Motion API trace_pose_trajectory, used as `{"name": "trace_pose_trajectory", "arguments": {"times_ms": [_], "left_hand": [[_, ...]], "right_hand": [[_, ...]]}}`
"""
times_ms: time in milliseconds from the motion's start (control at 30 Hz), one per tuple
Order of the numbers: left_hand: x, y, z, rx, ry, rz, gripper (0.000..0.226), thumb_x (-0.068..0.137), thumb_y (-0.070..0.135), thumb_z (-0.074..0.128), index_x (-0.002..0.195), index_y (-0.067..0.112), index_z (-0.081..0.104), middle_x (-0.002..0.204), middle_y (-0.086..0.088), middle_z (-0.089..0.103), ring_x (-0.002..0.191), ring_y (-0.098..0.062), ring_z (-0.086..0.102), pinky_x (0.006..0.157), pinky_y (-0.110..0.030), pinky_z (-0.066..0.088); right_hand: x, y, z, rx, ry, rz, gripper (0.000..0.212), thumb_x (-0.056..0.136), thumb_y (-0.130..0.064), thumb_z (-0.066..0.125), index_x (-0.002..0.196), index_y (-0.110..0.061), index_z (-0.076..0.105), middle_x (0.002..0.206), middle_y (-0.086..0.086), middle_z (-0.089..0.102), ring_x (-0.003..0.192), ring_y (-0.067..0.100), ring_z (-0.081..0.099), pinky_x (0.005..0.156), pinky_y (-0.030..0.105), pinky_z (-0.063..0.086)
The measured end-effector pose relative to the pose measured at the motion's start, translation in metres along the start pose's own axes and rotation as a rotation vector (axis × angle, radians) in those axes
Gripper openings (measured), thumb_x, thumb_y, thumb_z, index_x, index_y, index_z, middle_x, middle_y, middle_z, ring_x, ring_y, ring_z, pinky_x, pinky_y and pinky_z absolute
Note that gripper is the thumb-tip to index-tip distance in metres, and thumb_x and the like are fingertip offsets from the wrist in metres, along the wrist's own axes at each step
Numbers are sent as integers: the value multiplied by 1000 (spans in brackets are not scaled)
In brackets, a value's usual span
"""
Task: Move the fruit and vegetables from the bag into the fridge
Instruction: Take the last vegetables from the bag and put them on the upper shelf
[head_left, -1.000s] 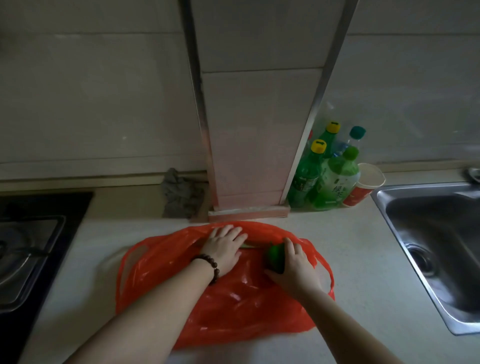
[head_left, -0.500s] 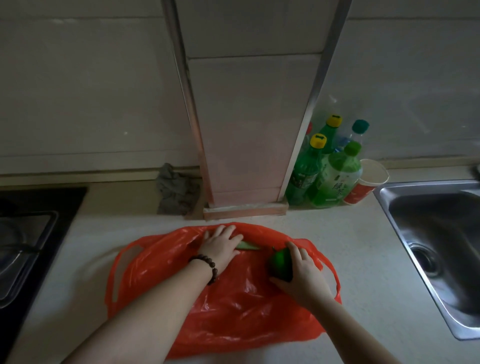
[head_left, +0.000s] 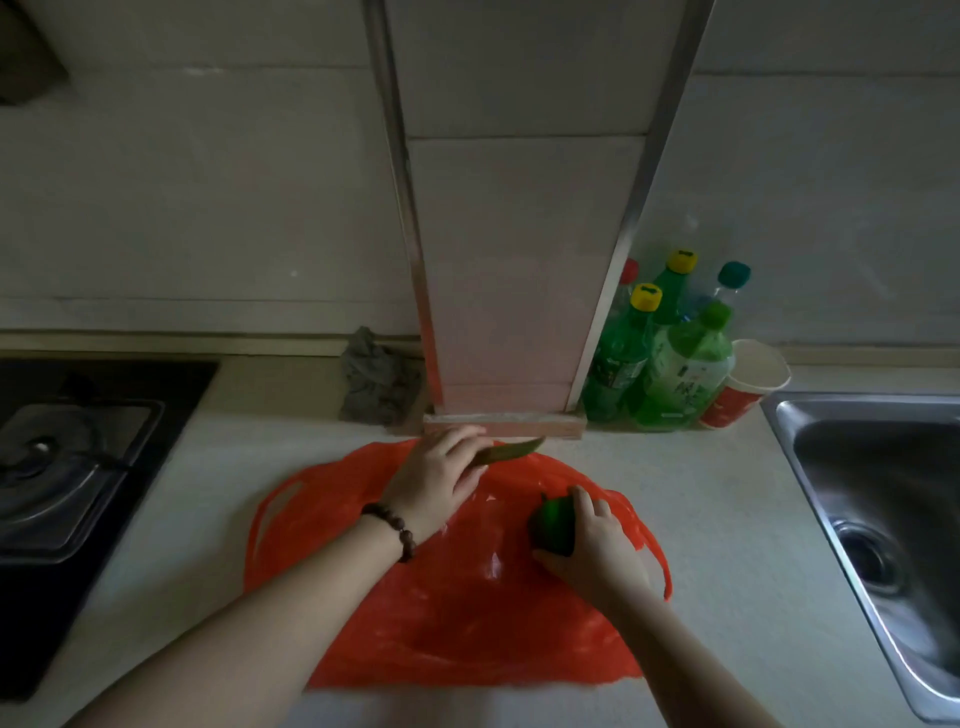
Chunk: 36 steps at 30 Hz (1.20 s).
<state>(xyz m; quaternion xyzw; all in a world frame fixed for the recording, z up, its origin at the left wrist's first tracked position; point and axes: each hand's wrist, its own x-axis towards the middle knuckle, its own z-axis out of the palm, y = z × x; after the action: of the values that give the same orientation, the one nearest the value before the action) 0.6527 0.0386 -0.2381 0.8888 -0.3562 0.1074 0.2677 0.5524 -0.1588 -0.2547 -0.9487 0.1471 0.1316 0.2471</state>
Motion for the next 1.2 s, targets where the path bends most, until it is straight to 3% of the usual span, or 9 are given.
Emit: {"name": "trace_pose_trajectory", "arguments": {"times_ms": [133, 300, 500, 667, 833, 1000, 1100, 1200], "left_hand": [[11, 23, -32, -176, 129, -141, 24, 89, 18, 61, 114, 18, 60, 104, 1, 66, 91, -10, 62, 76, -24, 53], [17, 48, -85, -207, 354, -216, 17, 85, 17, 66, 102, 16, 62, 86, 9, 65, 78, 0, 59, 64, -6, 43], [-22, 25, -149, -26, 495, -333, 24, 83, 24, 67, 105, 16, 64, 93, 8, 64, 81, -2, 56, 68, -14, 44], [-96, -4, -204, 68, 558, -494, 23, 86, 30, 63, 106, 21, 62, 92, 7, 64, 81, -10, 61, 66, -27, 52], [-199, -19, -268, 142, 662, -714, 25, 86, 31, 63, 109, 21, 61, 95, 8, 63, 84, -8, 61, 71, -27, 54], [-332, -17, -332, 242, 776, -911, 26, 87, 34, 60, 111, 22, 58, 92, 6, 59, 78, -11, 58, 67, -29, 52], [-419, -2, -367, 308, 877, -1047, 26, 87, 32, 61, 110, 22, 59, 87, 5, 55, 77, -16, 57, 66, -27, 44], [-497, 17, -396, 342, 921, -1126, 22, 87, 31, 60, 108, 24, 58, 92, 6, 56, 77, -14, 56, 68, -28, 48]], "right_hand": [[-11, -18, -23, 68, 77, -99, 92, 74, -51, 71, 144, -23, 20, 139, 4, 40, 120, 24, 48, 90, 34, 49], [-26, -60, -59, 214, 205, -255, 90, 69, -49, 75, 142, -25, 27, 137, 1, 42, 118, 23, 51, 92, 33, 47], [-36, -126, -64, 288, 244, -449, 86, 70, -48, 75, 139, -23, 31, 128, -2, 44, 110, 21, 53, 85, 30, 46], [-48, -198, -34, 284, 114, -607, 85, 71, -48, 75, 139, -27, 30, 127, -1, 44, 108, 22, 54, 80, 28, 47], [-90, -289, 15, 259, -68, -786, 85, 72, -52, 71, 141, -28, 26, 132, -2, 41, 109, 19, 53, 85, 29, 52], [-166, -383, 80, 200, -192, -969, 88, 71, -60, 68, 141, -27, 25, 130, 0, 44, 108, 19, 53, 89, 33, 50], [-227, -436, 122, 188, -265, -1063, 87, 73, -57, 69, 142, -27, 24, 132, 1, 41, 109, 21, 53, 90, 34, 48], [-290, -485, 166, 228, -335, -1151, 85, 73, -52, 71, 141, -29, 24, 132, 2, 40, 110, 24, 54, 89, 35, 47]]}}
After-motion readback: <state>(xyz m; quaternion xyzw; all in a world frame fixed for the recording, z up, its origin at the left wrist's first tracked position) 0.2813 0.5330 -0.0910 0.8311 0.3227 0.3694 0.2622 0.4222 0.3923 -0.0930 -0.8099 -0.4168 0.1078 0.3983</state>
